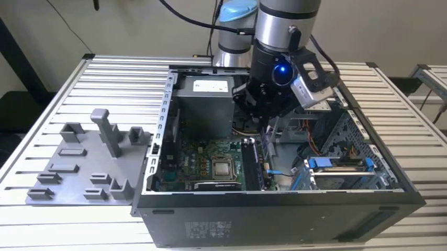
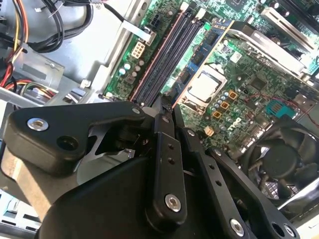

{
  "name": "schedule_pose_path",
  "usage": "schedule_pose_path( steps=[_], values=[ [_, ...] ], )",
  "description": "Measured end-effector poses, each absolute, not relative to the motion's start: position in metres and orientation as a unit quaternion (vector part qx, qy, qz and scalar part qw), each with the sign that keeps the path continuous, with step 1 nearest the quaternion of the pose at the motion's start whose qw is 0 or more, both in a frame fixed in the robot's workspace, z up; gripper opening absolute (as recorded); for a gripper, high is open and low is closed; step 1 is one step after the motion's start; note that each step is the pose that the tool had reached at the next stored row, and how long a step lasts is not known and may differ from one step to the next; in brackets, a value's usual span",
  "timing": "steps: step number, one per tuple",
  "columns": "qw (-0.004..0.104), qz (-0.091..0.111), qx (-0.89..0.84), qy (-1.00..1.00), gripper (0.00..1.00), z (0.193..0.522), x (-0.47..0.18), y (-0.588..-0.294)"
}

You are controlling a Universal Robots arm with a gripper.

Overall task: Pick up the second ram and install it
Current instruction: 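Insert the second ram into the second slot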

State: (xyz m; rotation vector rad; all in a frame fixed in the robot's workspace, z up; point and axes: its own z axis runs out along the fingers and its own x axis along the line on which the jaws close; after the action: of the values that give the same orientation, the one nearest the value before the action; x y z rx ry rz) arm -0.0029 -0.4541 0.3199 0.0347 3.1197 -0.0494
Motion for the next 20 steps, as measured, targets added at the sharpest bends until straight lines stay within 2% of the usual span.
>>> schedule_pose_path(
  steps=[20],
  values=[
    [0.011, -0.016, 0.011, 1.000, 0.14, 0.304, -0.003, -0.453]
  ],
)
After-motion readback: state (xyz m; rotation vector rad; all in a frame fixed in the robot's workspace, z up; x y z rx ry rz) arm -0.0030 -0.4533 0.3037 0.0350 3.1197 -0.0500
